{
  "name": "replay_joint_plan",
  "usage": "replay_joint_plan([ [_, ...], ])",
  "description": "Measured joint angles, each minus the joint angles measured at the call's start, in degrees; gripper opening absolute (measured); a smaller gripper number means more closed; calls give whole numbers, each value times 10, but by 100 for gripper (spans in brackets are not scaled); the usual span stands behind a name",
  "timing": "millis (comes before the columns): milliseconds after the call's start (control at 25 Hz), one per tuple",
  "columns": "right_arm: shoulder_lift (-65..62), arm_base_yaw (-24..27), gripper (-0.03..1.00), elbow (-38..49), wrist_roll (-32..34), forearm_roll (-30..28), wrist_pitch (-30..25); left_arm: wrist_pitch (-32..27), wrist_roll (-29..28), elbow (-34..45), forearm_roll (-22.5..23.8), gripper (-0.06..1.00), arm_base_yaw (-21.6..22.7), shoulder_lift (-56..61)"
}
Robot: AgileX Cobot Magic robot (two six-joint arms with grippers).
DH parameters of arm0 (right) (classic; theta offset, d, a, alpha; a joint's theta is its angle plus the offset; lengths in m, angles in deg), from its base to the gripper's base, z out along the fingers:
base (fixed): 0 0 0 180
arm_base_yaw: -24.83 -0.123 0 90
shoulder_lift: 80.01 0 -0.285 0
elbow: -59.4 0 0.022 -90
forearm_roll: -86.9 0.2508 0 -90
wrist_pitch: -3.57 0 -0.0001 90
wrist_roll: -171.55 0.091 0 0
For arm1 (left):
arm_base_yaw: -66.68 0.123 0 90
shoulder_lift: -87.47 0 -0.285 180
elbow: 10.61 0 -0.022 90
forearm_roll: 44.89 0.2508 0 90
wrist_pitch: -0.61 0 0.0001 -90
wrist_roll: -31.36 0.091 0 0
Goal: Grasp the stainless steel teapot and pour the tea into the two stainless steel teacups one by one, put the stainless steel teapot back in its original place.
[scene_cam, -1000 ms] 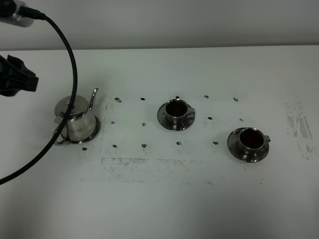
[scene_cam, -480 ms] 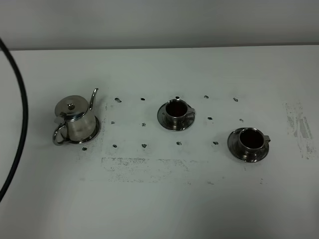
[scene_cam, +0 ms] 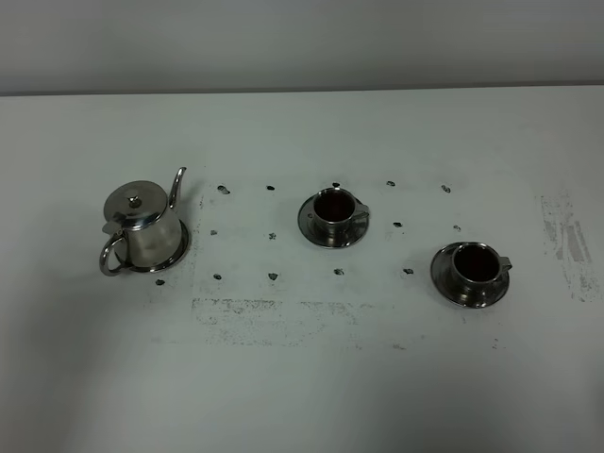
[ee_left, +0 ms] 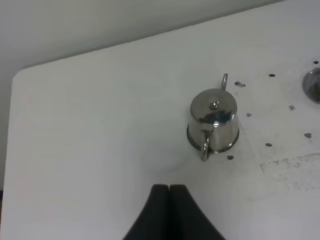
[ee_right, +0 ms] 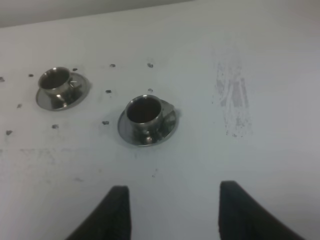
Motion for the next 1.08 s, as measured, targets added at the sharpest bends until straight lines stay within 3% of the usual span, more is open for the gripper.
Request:
replay_joint_plan([
  [120, 0, 0, 40, 0, 0, 0, 0, -44, -20, 0, -1, -4, 0, 42],
  [600, 0, 0, 40, 0, 0, 0, 0, -43, -41, 22, -44, -4, 0, 203],
  [880, 0, 0, 40, 0, 0, 0, 0, -43, -42, 221, -51, -4, 0, 277],
  [1080, 0, 0, 40, 0, 0, 0, 0, 5, -51, 352, -65, -4, 0, 290],
])
